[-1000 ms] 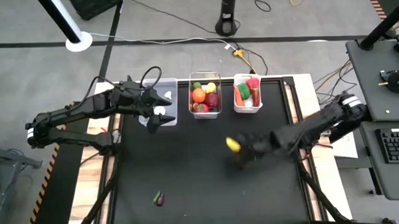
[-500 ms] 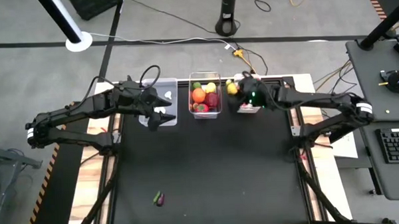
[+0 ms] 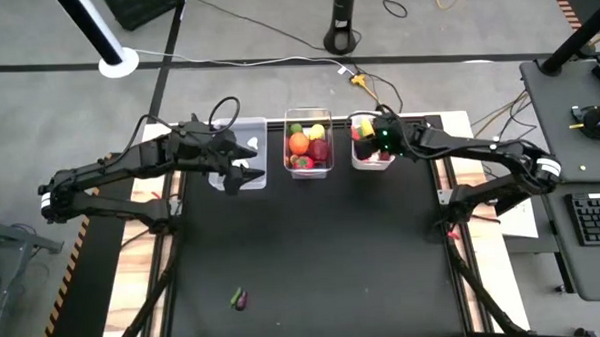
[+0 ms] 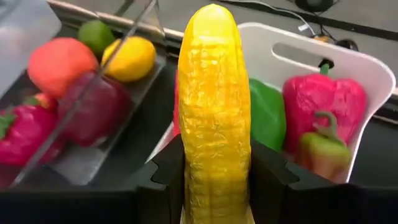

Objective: Sort produce into baskets
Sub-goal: Put the yellow corn into the white bin, then put the green chili into the left transparent bin

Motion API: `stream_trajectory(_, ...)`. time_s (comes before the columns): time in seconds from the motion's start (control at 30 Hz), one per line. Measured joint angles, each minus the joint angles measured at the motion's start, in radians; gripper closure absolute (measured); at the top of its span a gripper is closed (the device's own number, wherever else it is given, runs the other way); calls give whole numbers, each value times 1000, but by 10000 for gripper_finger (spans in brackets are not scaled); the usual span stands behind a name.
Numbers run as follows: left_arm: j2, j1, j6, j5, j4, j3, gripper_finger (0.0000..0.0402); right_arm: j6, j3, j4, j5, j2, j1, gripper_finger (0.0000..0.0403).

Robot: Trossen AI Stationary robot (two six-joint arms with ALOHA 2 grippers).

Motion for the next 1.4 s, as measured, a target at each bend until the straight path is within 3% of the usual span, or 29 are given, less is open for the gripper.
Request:
stream_trajectory(0.3, 0, 0, -4, -7, 1, 0, 47, 2, -36, 13, 79, 0, -4, 277)
stream_trajectory(0.83, 50, -3, -62, -7, -3, 0, 47, 18, -46, 13, 75, 0, -6, 204)
stream_trajectory(0.97, 61, -30, -128, 6, -104, 0, 47, 19, -36, 1, 73, -4, -6, 200)
stream_trajectory(1.2, 65, -221, -355, 12, -445, 0, 47, -6, 19, 6, 48, -8, -5, 200)
stream_trajectory(1.4, 93, -500, -632, -12, -512, -16, 47, -51, 59, 6, 30, -8, -4, 200)
